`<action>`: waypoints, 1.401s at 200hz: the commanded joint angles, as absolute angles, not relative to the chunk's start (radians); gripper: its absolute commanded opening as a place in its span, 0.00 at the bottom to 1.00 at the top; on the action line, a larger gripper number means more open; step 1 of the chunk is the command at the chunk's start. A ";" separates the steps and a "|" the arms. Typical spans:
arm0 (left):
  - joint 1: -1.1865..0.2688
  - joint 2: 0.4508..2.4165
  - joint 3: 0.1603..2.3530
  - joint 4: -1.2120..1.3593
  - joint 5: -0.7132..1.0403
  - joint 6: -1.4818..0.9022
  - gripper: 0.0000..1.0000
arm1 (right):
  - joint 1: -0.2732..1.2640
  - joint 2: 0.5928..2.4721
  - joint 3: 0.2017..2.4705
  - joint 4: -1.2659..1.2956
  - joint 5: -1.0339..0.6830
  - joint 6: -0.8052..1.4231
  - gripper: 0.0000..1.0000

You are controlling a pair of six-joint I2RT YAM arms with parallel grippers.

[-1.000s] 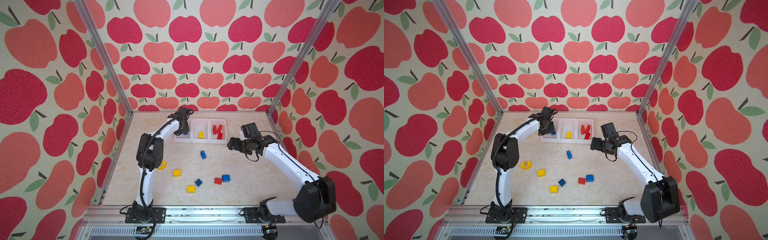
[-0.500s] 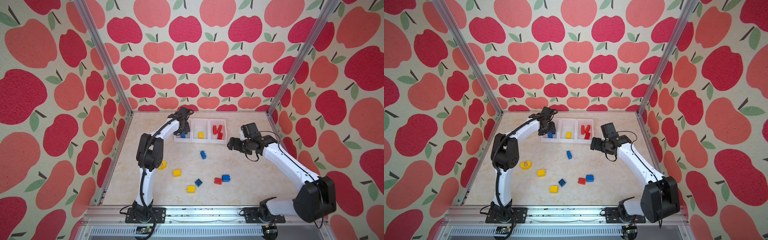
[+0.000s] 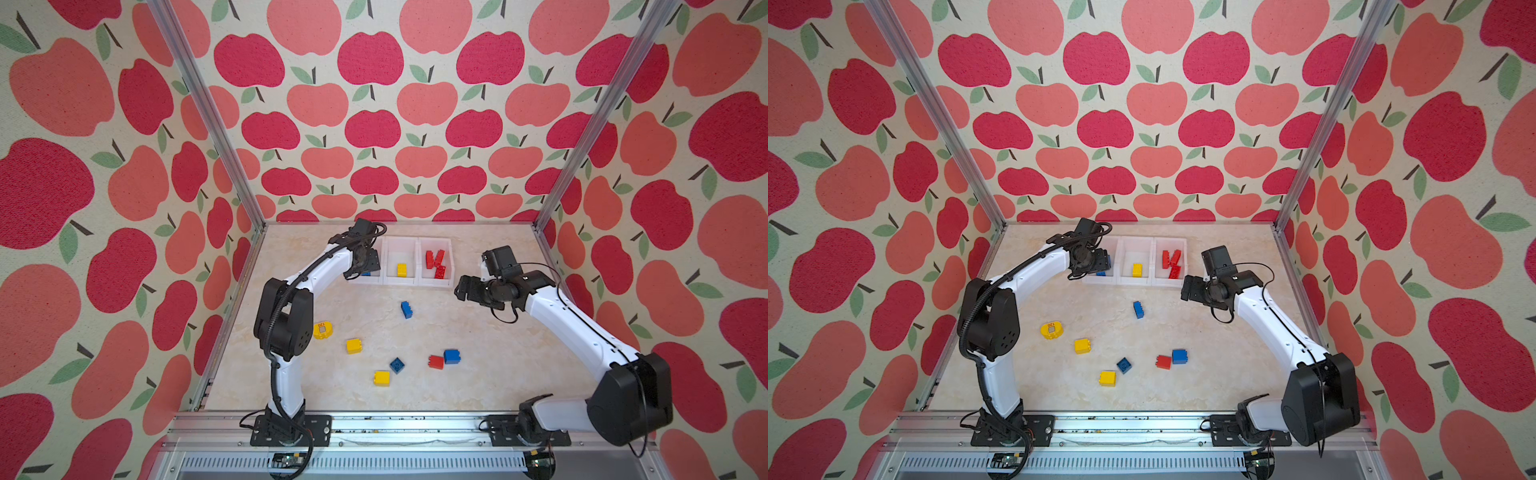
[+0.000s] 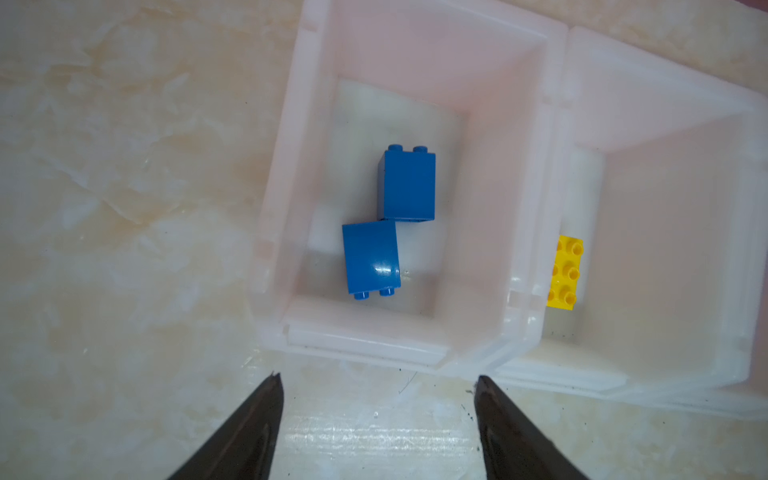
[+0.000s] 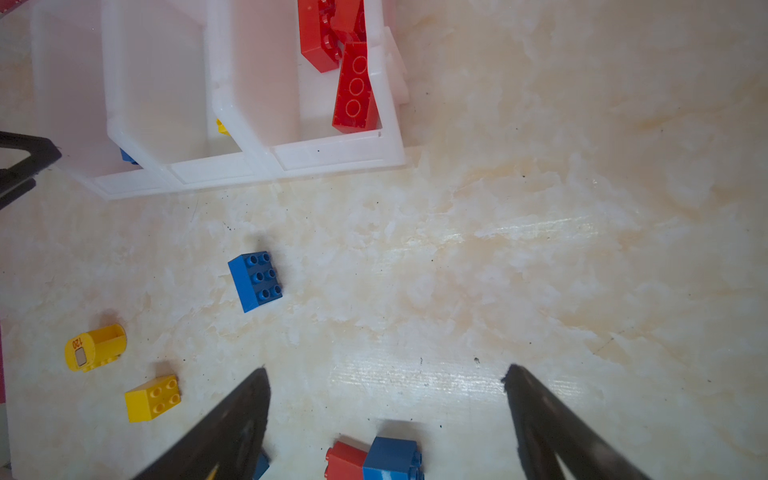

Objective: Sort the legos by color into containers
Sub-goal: 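Move the left gripper to the yellow round brick and grasp it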

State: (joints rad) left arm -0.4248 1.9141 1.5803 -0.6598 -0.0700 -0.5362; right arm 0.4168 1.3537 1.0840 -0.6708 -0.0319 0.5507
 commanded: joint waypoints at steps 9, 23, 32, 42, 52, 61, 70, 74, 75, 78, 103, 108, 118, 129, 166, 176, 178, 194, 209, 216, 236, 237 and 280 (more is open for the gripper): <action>-0.429 1.789 1.473 -0.652 -0.039 -0.549 0.81 | 0.423 1.327 1.070 -0.699 -0.021 0.563 0.91; -0.430 1.744 1.422 -0.660 -0.033 -0.545 0.84 | 0.423 1.327 1.068 -0.698 -0.022 0.563 0.91; -0.430 1.716 1.398 -0.669 -0.030 -0.543 0.85 | 0.425 1.330 1.068 -0.697 -0.022 0.563 0.91; -0.430 1.689 1.372 -0.681 -0.028 -0.537 0.87 | 0.425 1.332 1.068 -0.696 -0.022 0.562 0.91; -0.430 1.661 1.346 -0.691 -0.024 -0.530 0.89 | 0.426 1.334 1.068 -0.695 -0.023 0.562 0.91; -0.429 1.638 1.324 -0.703 -0.022 -0.525 0.91 | 0.428 1.336 1.068 -0.695 -0.025 0.563 0.91; -0.430 1.616 1.303 -0.715 -0.020 -0.521 0.93 | 0.429 1.336 1.068 -0.695 -0.026 0.562 0.91; -0.428 1.608 1.293 -0.720 -0.018 -0.518 0.94 | 0.428 1.336 1.068 -0.695 -0.025 0.563 0.91; -0.428 1.605 1.291 -0.722 -0.018 -0.517 0.94 | 0.429 1.336 1.068 -0.695 -0.025 0.563 0.91; -0.428 1.599 1.284 -0.727 -0.018 -0.516 0.94 | 0.429 1.336 1.067 -0.695 -0.025 0.563 0.91; -0.419 1.544 1.227 -0.759 -0.014 -0.512 0.98 | 0.432 1.333 1.066 -0.695 -0.026 0.563 0.91; -0.416 1.534 1.216 -0.764 -0.015 -0.513 0.99 | 0.433 1.332 1.065 -0.695 -0.025 0.562 0.91; -0.411 1.515 1.197 -0.779 -0.017 -0.515 0.99 | 0.435 1.331 1.063 -0.694 -0.025 0.565 0.91; -0.403 1.497 1.177 -0.795 -0.015 -0.515 1.00 | 0.436 1.330 1.062 -0.693 -0.026 0.566 0.91; -0.377 1.459 1.117 -0.854 -0.021 -0.514 0.99 | 0.442 1.328 1.055 -0.689 -0.027 0.571 0.91; -0.366 1.458 1.108 -0.878 -0.031 -0.514 0.99 | 0.443 1.327 1.053 -0.686 -0.029 0.572 0.91; -0.365 1.458 1.105 -0.881 -0.033 -0.514 0.99 | 0.443 1.327 1.052 -0.686 -0.029 0.573 0.91; -0.343 1.452 1.086 -0.902 -0.038 -0.515 0.99 | 0.448 1.326 1.046 -0.680 -0.030 0.577 0.91; -0.321 1.440 1.063 -0.901 -0.031 -0.509 0.99 | 0.451 1.328 1.042 -0.677 -0.034 0.580 0.91; -0.308 1.432 1.053 -0.897 -0.026 -0.504 0.99 | 0.452 1.328 1.037 -0.675 -0.037 0.581 0.91; -0.282 1.420 1.027 -0.885 -0.012 -0.488 0.99 | 0.454 1.325 1.020 -0.665 -0.048 0.587 0.91; -0.281 1.420 1.026 -0.885 -0.011 -0.487 0.99 | 0.453 1.325 1.019 -0.666 -0.049 0.587 0.91; -0.252 1.452 0.998 -0.873 0.005 -0.462 0.99 | 0.462 1.319 0.982 -0.636 -0.075 0.600 0.91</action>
State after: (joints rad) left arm -0.2642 1.4395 1.0210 -0.8585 -0.0101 -0.4946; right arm 0.4503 1.3479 1.0039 -0.6544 -0.0479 0.5766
